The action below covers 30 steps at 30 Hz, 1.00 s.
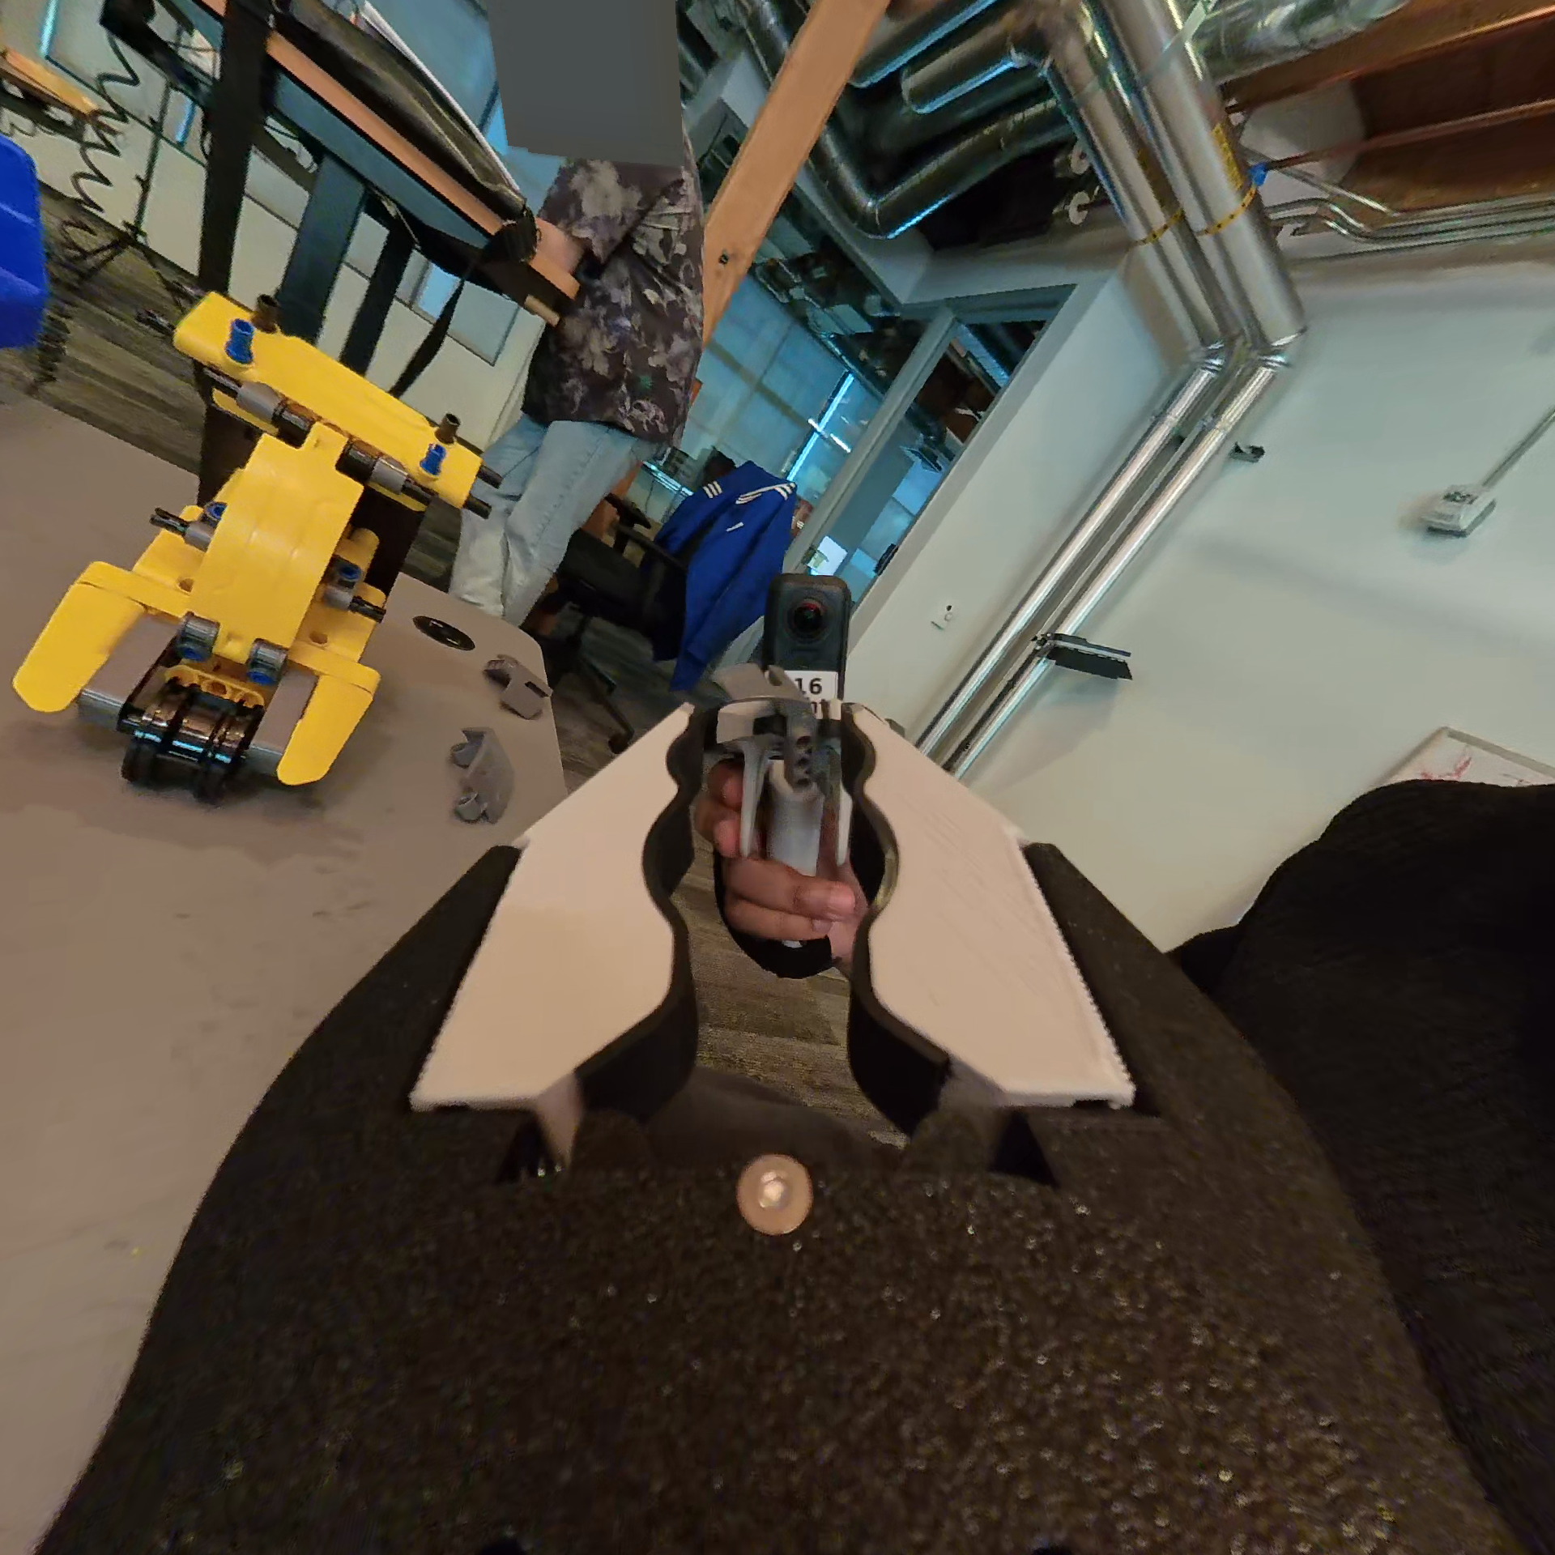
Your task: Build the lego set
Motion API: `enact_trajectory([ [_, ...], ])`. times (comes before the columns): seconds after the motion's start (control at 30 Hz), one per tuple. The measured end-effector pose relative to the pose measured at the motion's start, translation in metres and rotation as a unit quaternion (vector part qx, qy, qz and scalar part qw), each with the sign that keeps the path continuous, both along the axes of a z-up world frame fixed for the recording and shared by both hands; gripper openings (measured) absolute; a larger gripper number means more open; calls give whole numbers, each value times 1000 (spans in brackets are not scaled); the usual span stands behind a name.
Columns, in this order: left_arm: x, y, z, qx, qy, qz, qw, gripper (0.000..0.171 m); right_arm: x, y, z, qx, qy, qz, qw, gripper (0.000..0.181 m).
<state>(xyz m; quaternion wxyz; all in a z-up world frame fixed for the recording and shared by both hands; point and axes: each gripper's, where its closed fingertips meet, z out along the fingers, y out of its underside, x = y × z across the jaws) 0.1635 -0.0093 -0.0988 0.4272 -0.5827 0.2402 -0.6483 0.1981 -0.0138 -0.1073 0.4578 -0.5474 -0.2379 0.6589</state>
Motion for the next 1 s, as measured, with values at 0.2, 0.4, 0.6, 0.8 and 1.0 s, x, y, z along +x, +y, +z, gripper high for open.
enact_trajectory([
  [0.2,-27,28,3,-17,-29,106,994,32,-10,30,-13,-20,-75,-93,993,11],
  [0.4,-66,39,17,15,-73,212,974,31,-60,51,1,6,-114,-100,988,11],
  [0.6,-73,40,18,37,-57,254,965,32,-96,60,-13,2,-126,-62,990,11],
  [0.8,-68,43,13,20,-53,239,969,32,-97,61,-27,17,-148,-50,988,12],
  [1.0,-69,49,9,-13,-64,228,971,32,-100,58,-29,20,-151,-42,987,12],
])
